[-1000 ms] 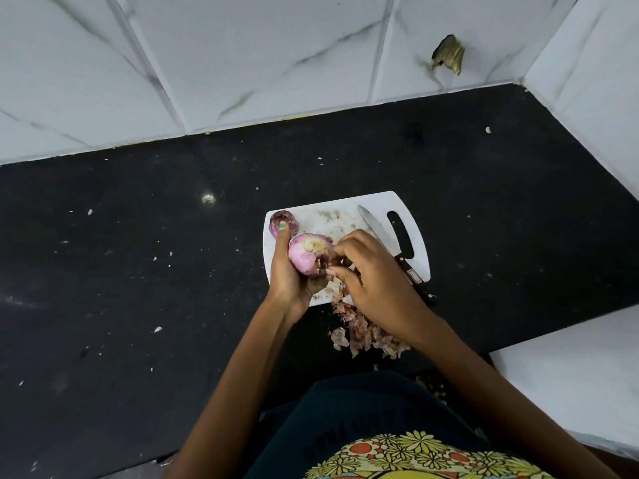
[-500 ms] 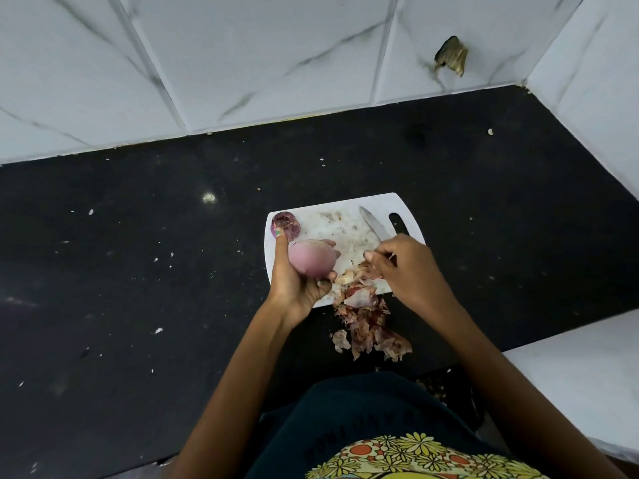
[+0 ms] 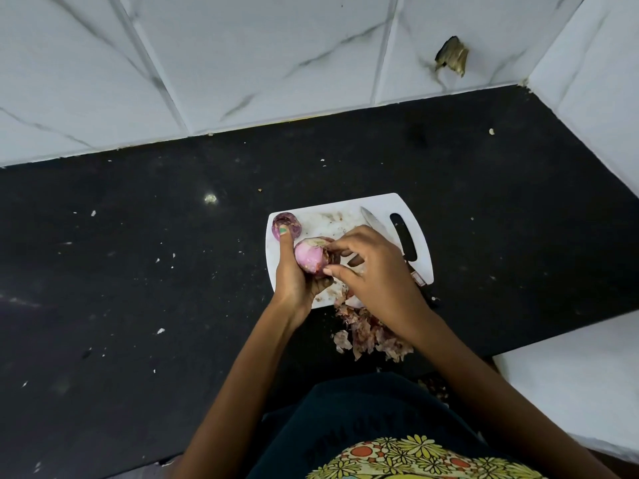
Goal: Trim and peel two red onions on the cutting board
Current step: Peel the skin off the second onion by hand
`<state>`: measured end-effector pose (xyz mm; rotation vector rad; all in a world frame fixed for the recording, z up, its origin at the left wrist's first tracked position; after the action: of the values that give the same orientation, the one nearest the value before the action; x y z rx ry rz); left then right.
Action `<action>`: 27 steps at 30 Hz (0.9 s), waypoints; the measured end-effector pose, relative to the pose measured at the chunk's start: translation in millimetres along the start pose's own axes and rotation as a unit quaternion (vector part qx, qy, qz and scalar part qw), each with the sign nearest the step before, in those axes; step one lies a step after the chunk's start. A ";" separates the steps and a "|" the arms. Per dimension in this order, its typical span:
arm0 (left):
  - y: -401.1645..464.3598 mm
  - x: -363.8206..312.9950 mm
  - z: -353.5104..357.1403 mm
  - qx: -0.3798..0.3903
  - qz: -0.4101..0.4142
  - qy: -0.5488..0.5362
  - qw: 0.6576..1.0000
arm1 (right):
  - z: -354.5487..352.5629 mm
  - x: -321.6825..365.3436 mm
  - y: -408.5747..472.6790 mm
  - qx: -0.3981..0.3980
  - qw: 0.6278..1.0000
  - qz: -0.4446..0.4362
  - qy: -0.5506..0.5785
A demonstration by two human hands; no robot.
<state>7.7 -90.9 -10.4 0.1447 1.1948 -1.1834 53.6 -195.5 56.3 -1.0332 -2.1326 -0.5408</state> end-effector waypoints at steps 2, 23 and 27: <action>0.3 -0.7 0.5 -0.003 0.007 0.003 1.000 | -0.1 0.4 -0.7 -0.014 1.000 -0.006 0.010; 2.6 4.7 -4.4 -0.035 0.003 0.017 0.999 | -11.1 -5.5 -5.9 0.050 0.983 0.101 0.148; 2.3 4.2 -6.0 -0.019 -0.036 -0.043 0.998 | -24.9 -25.0 -5.3 -0.012 0.994 0.110 0.023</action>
<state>5.2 -88.7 -17.3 0.0210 1.1532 -1.2177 70.5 -226.9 54.2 -1.2379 -1.9450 -0.4800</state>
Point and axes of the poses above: each hand's wrist, its own y-axis towards the middle knuckle, its own z-axis out of the palm, x = y × z, the point moved 3 cm from there along y, towards the middle knuckle, and after that the axes turned 6 degrees about z, right-handed, at the moved point
